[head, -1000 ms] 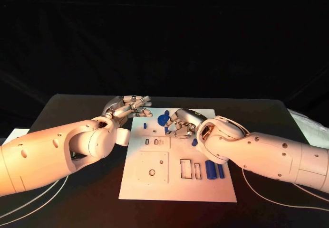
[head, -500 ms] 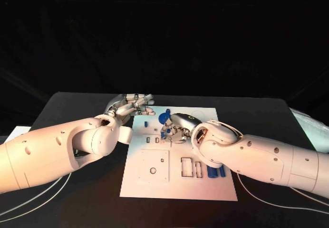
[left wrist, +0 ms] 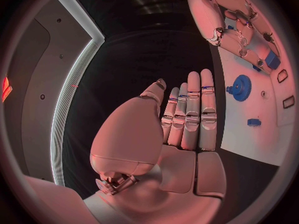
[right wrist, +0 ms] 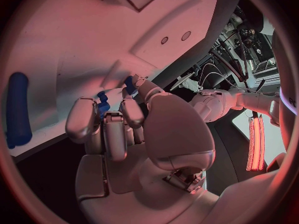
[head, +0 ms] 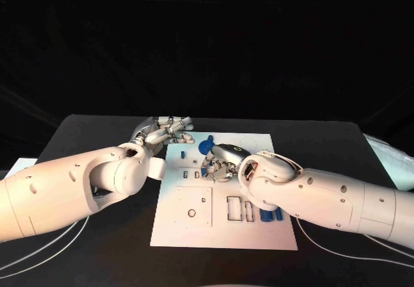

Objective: Assemble the parts on the task board

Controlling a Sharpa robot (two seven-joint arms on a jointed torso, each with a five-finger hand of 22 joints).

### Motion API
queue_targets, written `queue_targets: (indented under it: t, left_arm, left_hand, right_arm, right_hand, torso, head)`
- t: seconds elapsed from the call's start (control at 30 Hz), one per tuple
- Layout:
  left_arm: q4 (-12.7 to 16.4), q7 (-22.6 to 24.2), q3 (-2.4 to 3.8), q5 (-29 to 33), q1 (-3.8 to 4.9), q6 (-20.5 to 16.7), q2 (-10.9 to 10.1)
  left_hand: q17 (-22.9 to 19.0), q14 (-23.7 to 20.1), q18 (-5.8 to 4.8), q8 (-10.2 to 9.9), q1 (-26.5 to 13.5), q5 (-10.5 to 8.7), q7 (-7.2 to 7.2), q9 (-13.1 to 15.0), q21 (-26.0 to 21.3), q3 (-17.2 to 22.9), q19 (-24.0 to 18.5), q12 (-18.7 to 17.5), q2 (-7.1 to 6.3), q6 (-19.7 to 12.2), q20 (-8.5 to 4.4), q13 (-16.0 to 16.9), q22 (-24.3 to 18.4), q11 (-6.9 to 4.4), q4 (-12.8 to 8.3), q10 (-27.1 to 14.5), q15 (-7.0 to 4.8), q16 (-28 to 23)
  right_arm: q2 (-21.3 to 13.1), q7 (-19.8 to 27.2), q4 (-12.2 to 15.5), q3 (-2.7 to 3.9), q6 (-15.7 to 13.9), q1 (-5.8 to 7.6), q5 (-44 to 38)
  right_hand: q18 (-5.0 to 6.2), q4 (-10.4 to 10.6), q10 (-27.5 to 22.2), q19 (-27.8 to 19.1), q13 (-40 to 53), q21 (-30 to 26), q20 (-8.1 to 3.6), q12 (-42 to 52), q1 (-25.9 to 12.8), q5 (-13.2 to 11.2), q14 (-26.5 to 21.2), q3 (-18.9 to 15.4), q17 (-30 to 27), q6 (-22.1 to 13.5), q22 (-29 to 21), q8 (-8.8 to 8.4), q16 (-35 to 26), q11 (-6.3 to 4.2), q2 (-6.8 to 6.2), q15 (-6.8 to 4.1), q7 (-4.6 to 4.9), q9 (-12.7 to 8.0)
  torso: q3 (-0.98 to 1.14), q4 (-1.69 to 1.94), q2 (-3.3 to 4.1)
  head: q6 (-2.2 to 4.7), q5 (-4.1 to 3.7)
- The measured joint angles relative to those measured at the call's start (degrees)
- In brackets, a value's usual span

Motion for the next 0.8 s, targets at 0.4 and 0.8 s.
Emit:
queue_targets:
  t: [0.4,0.8]
  left_arm:
    - [0.0,-0.3,0.00,0.0,0.00,0.5,0.0]
    - [0.0,-0.7,-0.01,0.0,-0.01,0.9,0.1]
  left_hand:
    - [0.0,0.0,0.00,0.0,0.0,0.00,0.00,0.0,0.0,0.0,0.0,0.0,0.00,0.0,0.00,0.0,0.0,0.00,0.0,0.0,0.00,-0.2]
    - [0.0,0.0,0.00,0.0,0.0,0.00,0.00,0.0,0.0,0.0,0.0,-0.3,0.00,0.0,0.00,0.0,-0.1,0.00,0.0,0.0,0.00,-0.2]
  right_arm:
    - [0.2,-0.3,-0.1,0.08,0.6,0.00,-1.2]
    - [0.5,-0.5,-0.2,0.09,1.4,-0.13,-1.9]
  right_hand:
    - [0.00,0.0,-0.9,-0.2,-1.0,-0.4,0.22,-1.5,-1.0,-0.2,0.0,0.0,0.0,-0.1,-0.8,-0.37,-0.5,0.17,-0.81,0.00,0.10,0.0]
    - [0.00,0.2,-1.9,-0.6,-2.2,-1.0,0.21,-3.1,-1.6,-0.2,0.0,-0.2,0.0,-1.2,-1.8,-1.12,-0.8,0.59,-1.12,0.00,0.66,-0.3]
  torso:
    - [-0.03,0.02,-0.01]
    - [-0.05,0.05,-0.03]
  head:
    - [-0.23,0.16]
    - [-0.58,0.01]
